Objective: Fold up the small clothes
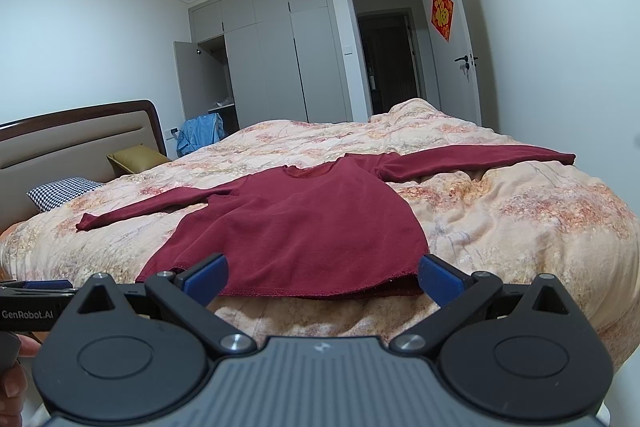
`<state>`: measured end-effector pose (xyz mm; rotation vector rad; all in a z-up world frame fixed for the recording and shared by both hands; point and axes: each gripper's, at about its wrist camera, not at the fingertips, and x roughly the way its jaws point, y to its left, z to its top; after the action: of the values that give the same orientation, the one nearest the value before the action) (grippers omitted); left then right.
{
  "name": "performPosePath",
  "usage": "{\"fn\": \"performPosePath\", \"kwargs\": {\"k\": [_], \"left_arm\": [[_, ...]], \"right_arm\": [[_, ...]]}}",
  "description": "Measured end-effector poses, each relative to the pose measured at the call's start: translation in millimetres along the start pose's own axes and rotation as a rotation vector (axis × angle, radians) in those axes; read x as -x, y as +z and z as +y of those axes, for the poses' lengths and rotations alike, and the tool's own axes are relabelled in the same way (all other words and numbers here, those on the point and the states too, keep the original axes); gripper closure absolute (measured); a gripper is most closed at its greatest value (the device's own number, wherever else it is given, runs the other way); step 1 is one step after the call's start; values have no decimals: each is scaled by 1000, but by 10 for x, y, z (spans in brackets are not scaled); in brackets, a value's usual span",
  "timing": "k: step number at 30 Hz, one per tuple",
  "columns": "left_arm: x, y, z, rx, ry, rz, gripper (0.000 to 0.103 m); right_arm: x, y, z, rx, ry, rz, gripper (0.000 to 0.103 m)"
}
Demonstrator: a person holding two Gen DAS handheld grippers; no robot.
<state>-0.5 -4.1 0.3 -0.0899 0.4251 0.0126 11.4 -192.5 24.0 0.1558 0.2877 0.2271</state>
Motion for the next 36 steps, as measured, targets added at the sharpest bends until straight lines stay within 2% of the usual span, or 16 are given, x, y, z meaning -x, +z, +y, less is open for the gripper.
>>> {"fn": "performPosePath", "kwargs": {"k": [36], "left_arm": [[-16,-14,2,-2,-4,0,1]], "right_arm": [[16,-2,-21,-9,0,2,0]]}}
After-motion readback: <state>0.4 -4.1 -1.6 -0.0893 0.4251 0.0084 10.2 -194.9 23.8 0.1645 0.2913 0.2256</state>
